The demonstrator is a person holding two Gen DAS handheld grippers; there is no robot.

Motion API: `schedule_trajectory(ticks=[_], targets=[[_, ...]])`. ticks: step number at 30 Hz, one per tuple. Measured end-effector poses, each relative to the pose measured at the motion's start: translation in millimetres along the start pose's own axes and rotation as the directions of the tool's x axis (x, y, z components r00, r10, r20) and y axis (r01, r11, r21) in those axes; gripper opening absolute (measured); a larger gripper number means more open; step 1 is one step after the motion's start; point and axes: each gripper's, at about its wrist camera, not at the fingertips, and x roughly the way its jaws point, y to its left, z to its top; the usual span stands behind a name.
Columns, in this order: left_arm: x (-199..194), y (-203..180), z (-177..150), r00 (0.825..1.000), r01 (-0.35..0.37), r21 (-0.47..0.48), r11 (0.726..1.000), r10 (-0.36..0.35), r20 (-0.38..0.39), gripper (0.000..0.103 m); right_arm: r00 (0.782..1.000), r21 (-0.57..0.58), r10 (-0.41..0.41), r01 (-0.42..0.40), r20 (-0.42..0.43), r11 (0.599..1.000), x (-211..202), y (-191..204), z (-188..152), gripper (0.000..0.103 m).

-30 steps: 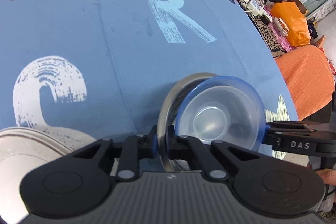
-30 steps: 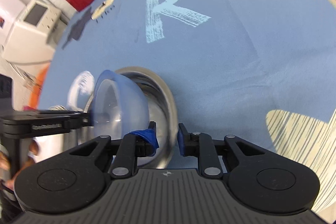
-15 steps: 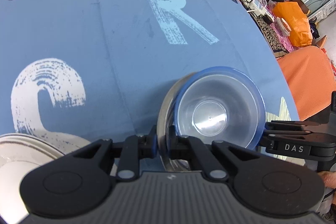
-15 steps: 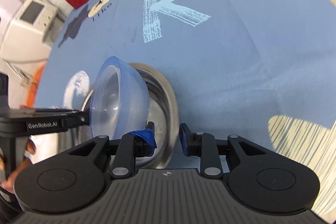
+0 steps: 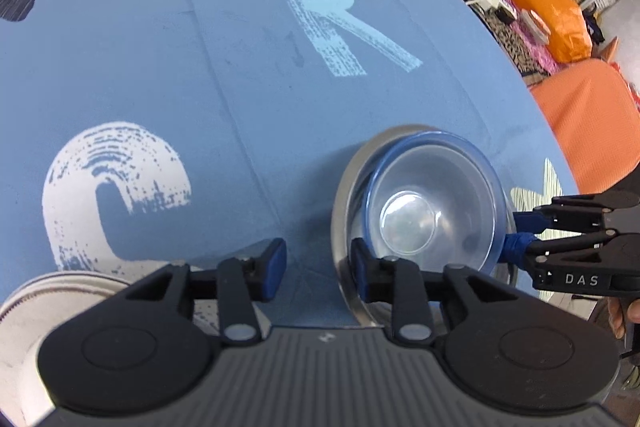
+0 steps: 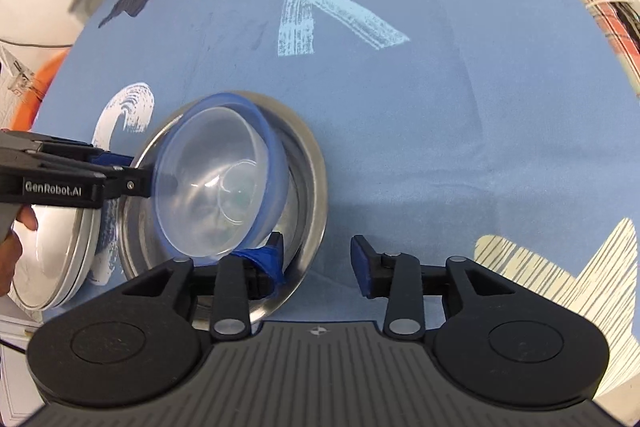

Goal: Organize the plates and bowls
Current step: 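Lift the nested bowls and carry them toward the plate stack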

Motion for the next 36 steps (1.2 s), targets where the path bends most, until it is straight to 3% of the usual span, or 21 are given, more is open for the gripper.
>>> schedule_trajectory(ticks=[4, 9, 13, 16, 24, 27, 34, 36], targets=[[1, -1, 1, 1.000, 0.000, 0.014, 1.000, 0.000, 0.004, 0.028, 0.999, -0.024, -0.032, 0.032, -0.014, 0.999, 6, 7, 0, 0.024], [1, 0, -1, 1.000, 0.009, 0.008, 1.000, -0.009, 0.025, 0.029, 0.997, -0.090, -0.068, 0.071, 0.035, 0.993, 7, 14, -7, 0.028], [-1, 2, -3, 0.999, 0.009, 0.004, 1.000, -0.009, 0.034, 0.029, 0.996, -0.065, -0.081, 0.083, 0.034, 0.994, 7, 14, -7, 0.029], [-4, 5, -4, 0.999, 0.041, -0.011, 0.999, -0.041, 0.019, 0.029, 0.996, 0.011, -0.084, 0.084, -0.015, 0.996, 6, 6, 2, 0.028], [-8, 6, 0, 1.000, 0.018, -0.028, 0.999, -0.017, 0.023, 0.030, 0.998, 0.121, -0.057, 0.051, 0.042, 0.991, 1, -9, -1, 0.028], [-5, 7, -2, 0.999, 0.019, -0.044, 0.999, -0.018, 0.032, 0.030, 0.996, 0.216, -0.048, 0.032, 0.070, 0.976, -1, -14, -5, 0.028], [-3, 6, -3, 0.999, 0.006, -0.029, 1.000, -0.005, 0.050, 0.030, 0.989, 0.285, -0.124, 0.097, 0.080, 0.954, -1, -4, -6, 0.030], [-4, 6, -4, 0.998, -0.018, -0.025, 1.000, 0.020, 0.065, 0.036, 0.988, 0.307, -0.134, 0.102, 0.083, 0.946, -1, -4, -6, 0.031]])
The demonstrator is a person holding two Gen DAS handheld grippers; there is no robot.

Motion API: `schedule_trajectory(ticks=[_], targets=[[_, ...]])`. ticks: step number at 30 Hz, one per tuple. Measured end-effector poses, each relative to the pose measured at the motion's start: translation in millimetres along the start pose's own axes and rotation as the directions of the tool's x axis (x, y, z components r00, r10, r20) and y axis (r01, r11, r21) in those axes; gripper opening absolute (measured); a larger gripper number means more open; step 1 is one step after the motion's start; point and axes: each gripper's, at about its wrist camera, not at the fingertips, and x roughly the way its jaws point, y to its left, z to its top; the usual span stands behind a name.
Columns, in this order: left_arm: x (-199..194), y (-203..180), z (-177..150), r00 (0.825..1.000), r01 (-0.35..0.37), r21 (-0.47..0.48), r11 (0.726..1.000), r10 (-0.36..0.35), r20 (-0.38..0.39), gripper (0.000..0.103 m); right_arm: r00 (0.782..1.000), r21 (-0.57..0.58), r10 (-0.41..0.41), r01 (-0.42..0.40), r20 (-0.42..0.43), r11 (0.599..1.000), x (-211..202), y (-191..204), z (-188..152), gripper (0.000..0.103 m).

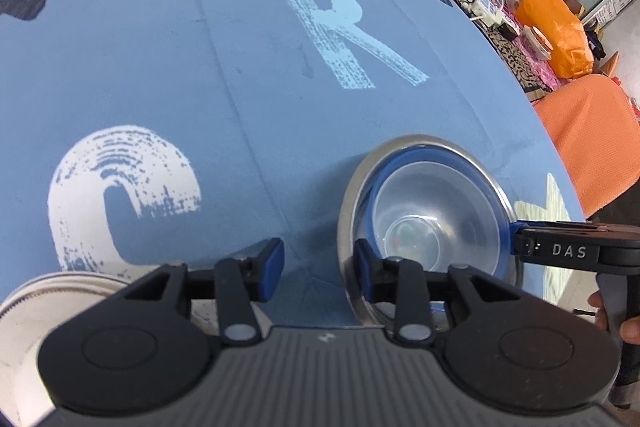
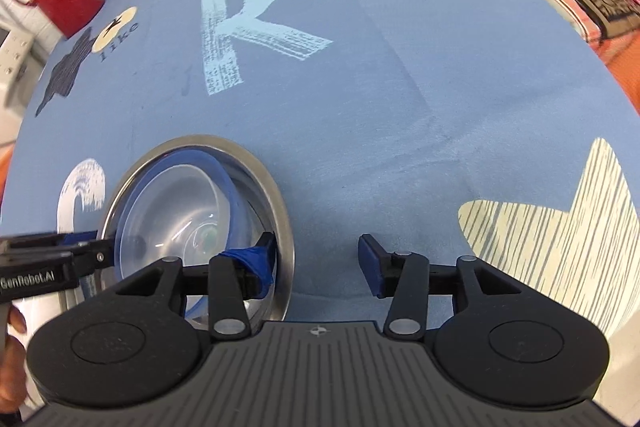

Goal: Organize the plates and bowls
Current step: 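Lift the nested bowls and carry them toward the plate stack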

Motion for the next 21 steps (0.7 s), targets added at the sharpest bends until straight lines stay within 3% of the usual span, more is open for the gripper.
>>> schedule_trajectory(ticks=[11, 14, 17, 19, 21], targets=[[1.9, -3.2, 0.1, 1.000, -0.023, 0.045, 0.999, 0.023, 0.007, 0.038, 0.999, -0.032, 0.017, -0.016, 0.030, 0.999, -0.9, -0.8, -2.7, 0.032], [2.8, -6.8, -0.7, 0.999, -0.038, 0.065, 0.997, 0.038, 0.007, 0.038, 0.998, -0.054, 0.021, -0.019, 0.053, 0.998, -3.4, 3.0, -7.6, 0.025], [2.8, -5.6, -1.0, 0.999, -0.034, 0.053, 0.998, 0.033, 0.012, 0.038, 0.998, -0.079, 0.062, -0.059, 0.030, 0.995, -1.4, 6.9, -9.7, 0.001], [2.6, -3.7, -0.6, 1.000, -0.027, 0.038, 0.999, 0.026, 0.010, 0.038, 0.997, -0.092, 0.080, -0.078, 0.011, 0.993, -0.7, 7.3, -7.3, 0.000], [2.9, -4.6, -0.8, 1.000, -0.014, 0.039, 0.999, 0.014, 0.005, 0.028, 0.995, -0.094, 0.100, -0.099, 0.002, 0.991, -1.4, 7.0, -6.2, 0.000]])
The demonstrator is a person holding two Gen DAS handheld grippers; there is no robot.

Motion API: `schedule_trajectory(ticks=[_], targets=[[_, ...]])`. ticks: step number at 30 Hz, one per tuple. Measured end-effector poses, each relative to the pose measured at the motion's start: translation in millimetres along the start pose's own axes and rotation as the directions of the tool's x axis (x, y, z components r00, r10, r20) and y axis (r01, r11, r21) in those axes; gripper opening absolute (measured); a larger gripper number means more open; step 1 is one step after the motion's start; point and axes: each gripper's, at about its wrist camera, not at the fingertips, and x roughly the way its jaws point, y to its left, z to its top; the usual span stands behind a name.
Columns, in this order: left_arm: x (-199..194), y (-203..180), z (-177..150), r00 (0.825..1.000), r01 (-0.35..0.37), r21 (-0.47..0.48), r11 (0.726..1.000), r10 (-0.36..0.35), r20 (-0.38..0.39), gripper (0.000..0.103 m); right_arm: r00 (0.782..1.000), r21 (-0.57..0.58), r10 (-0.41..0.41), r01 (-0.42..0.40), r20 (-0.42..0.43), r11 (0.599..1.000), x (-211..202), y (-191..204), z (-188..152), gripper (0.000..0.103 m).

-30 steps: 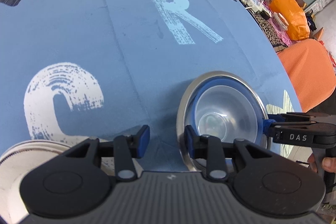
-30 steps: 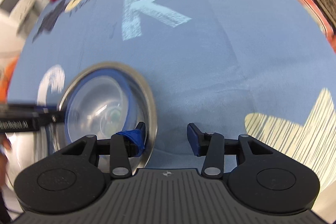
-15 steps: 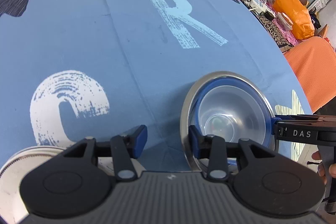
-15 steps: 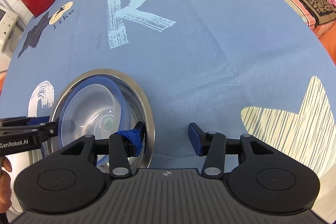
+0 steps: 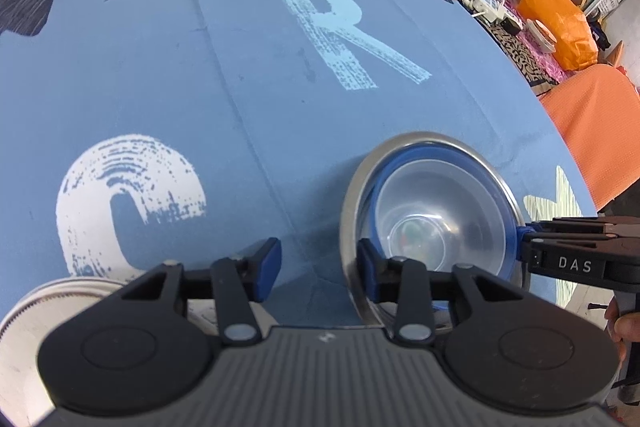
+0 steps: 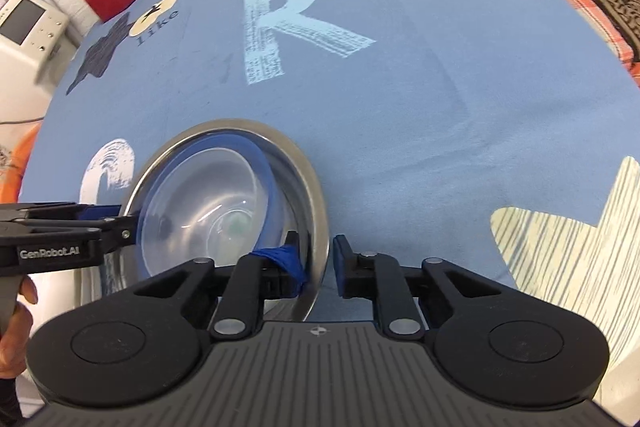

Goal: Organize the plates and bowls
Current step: 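Lift the nested bowls and carry them toward the plate stack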

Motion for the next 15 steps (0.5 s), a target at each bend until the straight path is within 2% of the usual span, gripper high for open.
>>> schedule_trajectory(ticks=[3, 5, 7, 10, 15], targets=[[0, -3, 0, 0.999, 0.029, -0.013, 0.999, -0.029, -0.013, 0.006, 0.999, 0.026, 0.051, -0.051, 0.003, 0.998, -3, -4, 1, 0.000], [0, -5, 0, 0.999, 0.043, -0.033, 0.999, -0.043, -0.013, 0.000, 0.996, 0.058, 0.091, -0.090, -0.016, 0.994, -4, -8, 1, 0.000], [0, -9, 0, 0.998, 0.058, -0.050, 0.997, -0.059, -0.019, 0.001, 0.994, 0.083, 0.109, -0.107, -0.020, 0.991, -5, -10, 1, 0.003], [0, -16, 2, 0.999, 0.035, -0.051, 0.998, -0.036, -0.016, 0.000, 0.992, 0.102, 0.126, -0.123, -0.028, 0.987, -6, -14, 5, 0.003], [-5, -16, 10, 0.999, 0.037, -0.068, 0.997, -0.038, -0.011, 0.000, 0.987, 0.084, 0.159, -0.158, -0.011, 0.984, -13, -15, 15, 0.003]])
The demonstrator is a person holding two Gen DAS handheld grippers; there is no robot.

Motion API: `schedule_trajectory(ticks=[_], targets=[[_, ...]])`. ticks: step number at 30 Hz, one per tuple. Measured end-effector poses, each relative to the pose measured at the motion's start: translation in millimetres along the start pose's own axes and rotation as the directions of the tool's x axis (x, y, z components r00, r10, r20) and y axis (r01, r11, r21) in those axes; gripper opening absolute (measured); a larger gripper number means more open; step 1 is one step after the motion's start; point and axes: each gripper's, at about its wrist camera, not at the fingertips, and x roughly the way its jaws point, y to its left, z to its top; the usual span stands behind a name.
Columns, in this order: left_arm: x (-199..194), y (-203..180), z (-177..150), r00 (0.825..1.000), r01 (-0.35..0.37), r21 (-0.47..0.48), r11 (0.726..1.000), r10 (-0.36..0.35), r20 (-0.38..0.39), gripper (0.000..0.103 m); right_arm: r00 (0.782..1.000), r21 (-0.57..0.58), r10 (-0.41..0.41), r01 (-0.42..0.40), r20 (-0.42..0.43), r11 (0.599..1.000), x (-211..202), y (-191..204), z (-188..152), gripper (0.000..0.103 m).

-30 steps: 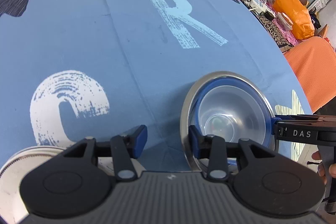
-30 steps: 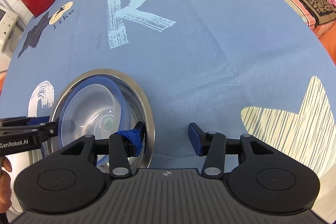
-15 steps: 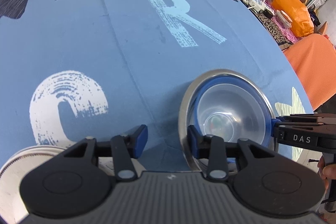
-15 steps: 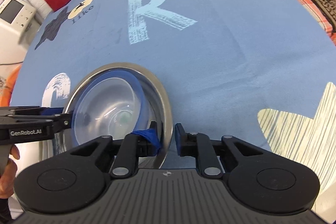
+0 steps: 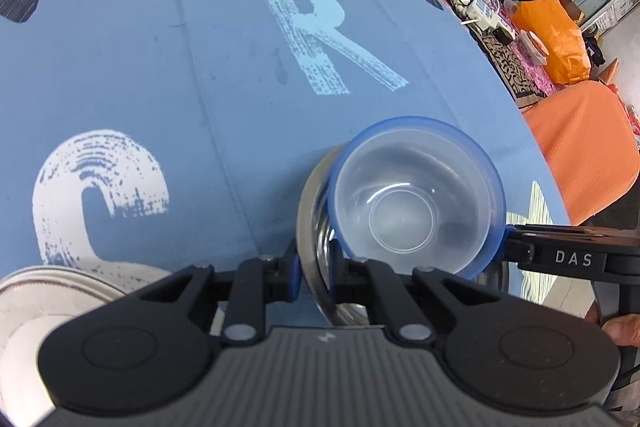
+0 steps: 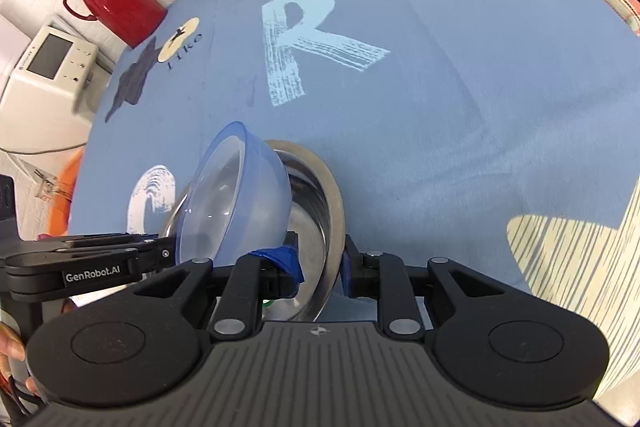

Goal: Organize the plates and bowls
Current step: 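Lift the nested bowls and carry them toward the plate stack, then lower the nested bowls onto the plate stack and open both grippers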

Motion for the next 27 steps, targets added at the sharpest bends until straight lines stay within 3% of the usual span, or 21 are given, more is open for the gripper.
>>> schedule_trajectory(ticks=[7, 14, 21, 27], targets=[[-36, -3, 4, 0.996, -0.044, 0.031, 0.999, 0.042, 0.073, 0.000, 0.999, -0.054, 0.034, -0.033, 0.021, 0.998, -8, 21, 3, 0.007], [-112, 31, -28, 0.969, -0.180, 0.009, 0.984, 0.176, 0.173, 0.001, 0.993, -0.212, 0.117, -0.111, 0.013, 0.971, -8, 98, -1, 0.009], [-158, 92, -92, 0.937, -0.295, -0.101, 0.950, 0.308, 0.161, 0.001, 0.974, -0.309, 0.187, -0.219, -0.129, 0.925, 39, 172, -35, 0.010], [-151, 119, -121, 0.941, -0.296, -0.150, 0.943, 0.315, 0.126, 0.001, 0.969, -0.345, 0.155, -0.215, -0.193, 0.914, 60, 194, -54, 0.011]])
